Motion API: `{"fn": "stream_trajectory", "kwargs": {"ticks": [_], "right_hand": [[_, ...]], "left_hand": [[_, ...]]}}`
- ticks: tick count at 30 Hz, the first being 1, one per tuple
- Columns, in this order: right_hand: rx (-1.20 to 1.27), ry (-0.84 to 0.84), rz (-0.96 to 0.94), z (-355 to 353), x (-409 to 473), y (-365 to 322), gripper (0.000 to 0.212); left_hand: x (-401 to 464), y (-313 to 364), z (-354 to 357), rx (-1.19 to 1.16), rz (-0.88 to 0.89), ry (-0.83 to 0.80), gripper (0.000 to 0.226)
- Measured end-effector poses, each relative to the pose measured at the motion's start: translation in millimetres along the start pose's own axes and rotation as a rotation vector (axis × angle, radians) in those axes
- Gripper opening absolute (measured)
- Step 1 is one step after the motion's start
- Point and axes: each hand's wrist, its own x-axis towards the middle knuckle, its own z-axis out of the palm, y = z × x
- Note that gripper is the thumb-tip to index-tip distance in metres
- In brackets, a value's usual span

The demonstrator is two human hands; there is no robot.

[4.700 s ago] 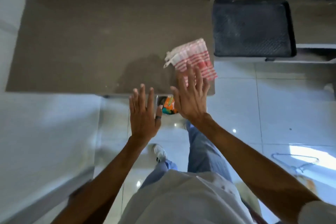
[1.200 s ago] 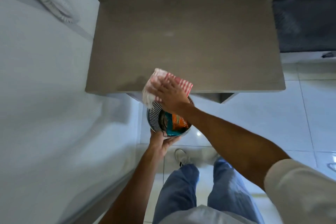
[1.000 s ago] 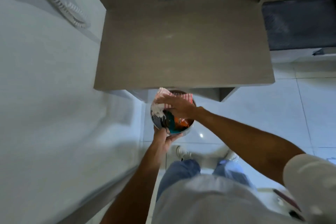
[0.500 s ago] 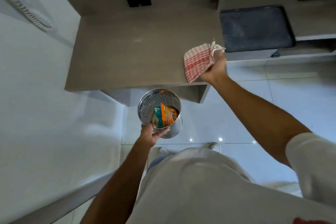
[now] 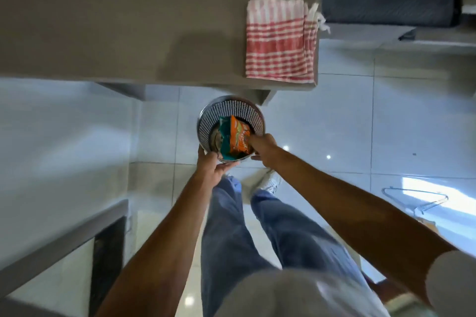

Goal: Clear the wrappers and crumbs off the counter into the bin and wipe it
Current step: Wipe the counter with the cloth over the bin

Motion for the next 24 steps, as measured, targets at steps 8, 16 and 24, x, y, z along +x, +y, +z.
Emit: {"fn": "stream_trajectory", "kwargs": {"ticks": [8, 16, 24], "right_hand": [[-0.097, 0.233, -0.080, 39, 263, 11, 0.027], [-0.101, 0.200, -0.093, 32, 322, 15, 0.033], [-0.658, 0.224, -0.875, -29, 39, -2, 0.045]], "left_hand": [[252, -26, 22, 0.034, 0.019, -0.009, 0.071], [310, -30, 36, 0.195, 0.050, -0.043, 0.067], [34, 4, 26, 0.993, 0.741, -0.020, 0.052]]}}
